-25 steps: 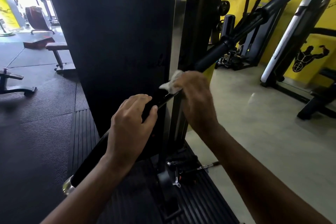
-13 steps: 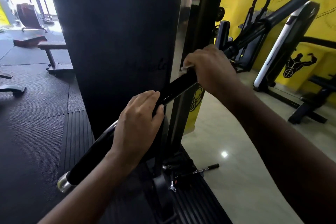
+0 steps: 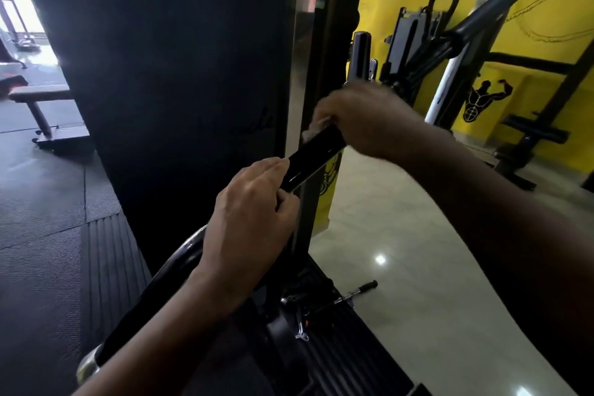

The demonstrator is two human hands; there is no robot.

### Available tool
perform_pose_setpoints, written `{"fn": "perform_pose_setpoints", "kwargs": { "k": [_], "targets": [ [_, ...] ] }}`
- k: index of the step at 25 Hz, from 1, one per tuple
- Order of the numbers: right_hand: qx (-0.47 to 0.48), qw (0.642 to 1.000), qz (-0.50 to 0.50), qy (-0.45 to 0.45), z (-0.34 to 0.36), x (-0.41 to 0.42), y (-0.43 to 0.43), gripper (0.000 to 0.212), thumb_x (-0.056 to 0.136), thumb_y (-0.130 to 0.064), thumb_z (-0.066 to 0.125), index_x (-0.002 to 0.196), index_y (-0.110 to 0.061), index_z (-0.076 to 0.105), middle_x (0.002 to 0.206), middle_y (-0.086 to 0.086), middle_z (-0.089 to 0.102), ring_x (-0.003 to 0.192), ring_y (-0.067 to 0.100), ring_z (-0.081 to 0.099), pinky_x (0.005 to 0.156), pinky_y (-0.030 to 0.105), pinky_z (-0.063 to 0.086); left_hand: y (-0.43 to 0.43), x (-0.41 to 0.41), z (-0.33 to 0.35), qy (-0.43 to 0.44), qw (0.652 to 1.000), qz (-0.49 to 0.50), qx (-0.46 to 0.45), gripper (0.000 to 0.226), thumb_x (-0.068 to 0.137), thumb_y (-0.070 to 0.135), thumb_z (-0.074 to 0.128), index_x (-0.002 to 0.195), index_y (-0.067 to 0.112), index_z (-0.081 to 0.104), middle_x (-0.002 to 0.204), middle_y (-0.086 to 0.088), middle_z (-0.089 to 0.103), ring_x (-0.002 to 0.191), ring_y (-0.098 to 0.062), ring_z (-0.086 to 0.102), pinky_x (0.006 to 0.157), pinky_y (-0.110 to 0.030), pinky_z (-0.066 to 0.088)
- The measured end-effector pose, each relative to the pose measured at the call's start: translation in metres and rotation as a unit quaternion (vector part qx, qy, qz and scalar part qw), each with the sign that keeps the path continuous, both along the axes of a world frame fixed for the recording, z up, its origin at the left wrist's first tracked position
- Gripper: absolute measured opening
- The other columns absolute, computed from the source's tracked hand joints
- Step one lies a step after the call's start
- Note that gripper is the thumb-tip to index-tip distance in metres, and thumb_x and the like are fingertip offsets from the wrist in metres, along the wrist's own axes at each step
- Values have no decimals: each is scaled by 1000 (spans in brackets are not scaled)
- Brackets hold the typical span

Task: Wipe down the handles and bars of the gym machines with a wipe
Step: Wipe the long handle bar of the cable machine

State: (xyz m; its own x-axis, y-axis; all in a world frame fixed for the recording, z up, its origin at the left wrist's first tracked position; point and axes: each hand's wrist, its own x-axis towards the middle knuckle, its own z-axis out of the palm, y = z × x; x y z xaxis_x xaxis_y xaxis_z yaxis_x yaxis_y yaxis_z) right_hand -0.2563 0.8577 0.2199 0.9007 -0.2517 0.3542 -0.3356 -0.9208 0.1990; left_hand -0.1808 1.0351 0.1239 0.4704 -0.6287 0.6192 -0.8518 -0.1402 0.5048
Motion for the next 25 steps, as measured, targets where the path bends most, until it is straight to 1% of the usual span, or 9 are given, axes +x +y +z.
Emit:
{"fn": "perform_pose_setpoints", "kwargs": {
  "k": [4,6,8,11,13,16,19,22,25],
  "targets": [
    [-51,995,45,-78,-21,-6,-16,13,91,-13,56,97,-18,67,97,0,65,96,19,56,86,35,49,-7,2,6,-10,1000,5,-8,30,93,20,60,122,14,65,122,4,65,109,-7,60,88,-18,46],
    [-26,977,46,-204,-41,-10,-11,13,90,-9,59,99,-12,68,103,6,65,97,23,56,83,25,42,-11,3,8,-9,1000,8,-11,32,93,22,61,124,13,65,123,4,65,112,-8,59,92,-22,48],
    [47,924,17,-379,-61,-15,-6,14,90,-4,58,99,-8,67,106,10,61,98,22,55,79,19,41,-14,2,8,-8,1000,19,-14,34,93,24,62,125,14,65,125,4,65,114,-6,58,93,-22,49],
    [152,850,20,-504,-98,-3,22,13,91,-2,57,100,-8,65,108,9,58,102,18,55,86,25,49,-20,1,9,-23,999,33,-21,32,91,21,65,122,13,67,122,4,66,112,-1,57,94,-6,39],
    [355,717,26,-600,-110,6,40,13,90,-2,59,96,-12,64,105,6,62,101,17,61,87,32,53,-24,-1,9,-24,998,48,-28,31,89,19,67,119,13,68,120,4,68,109,2,55,91,3,31],
    [652,437,61,-617,-113,12,45,8,92,-4,62,97,-9,65,100,4,69,98,14,66,82,24,52,-26,-3,7,-29,995,80,-44,30,88,16,68,118,12,70,118,3,69,109,1,57,94,2,31],
    [785,270,117,-545,-111,20,38,15,96,2,52,101,-10,59,88,5,65,82,13,63,74,23,52,-27,-4,5,-44,993,102,-51,29,87,13,70,116,12,71,117,2,69,109,-1,58,97,-2,33],
    [861,148,150,-464,-106,24,28,25,95,5,47,105,-11,63,94,8,70,85,16,69,76,27,56,-29,-11,4,-58,989,118,-62,28,87,12,71,115,10,71,115,2,69,107,-3,60,97,-5,36],
    [873,143,219,-411,-109,13,29,32,90,1,52,119,-7,61,110,11,69,102,19,68,88,28,55,-30,-22,2,-72,987,126,-69,27,89,13,69,116,10,70,115,1,69,108,-6,62,99,-14,42]
  ]
}}
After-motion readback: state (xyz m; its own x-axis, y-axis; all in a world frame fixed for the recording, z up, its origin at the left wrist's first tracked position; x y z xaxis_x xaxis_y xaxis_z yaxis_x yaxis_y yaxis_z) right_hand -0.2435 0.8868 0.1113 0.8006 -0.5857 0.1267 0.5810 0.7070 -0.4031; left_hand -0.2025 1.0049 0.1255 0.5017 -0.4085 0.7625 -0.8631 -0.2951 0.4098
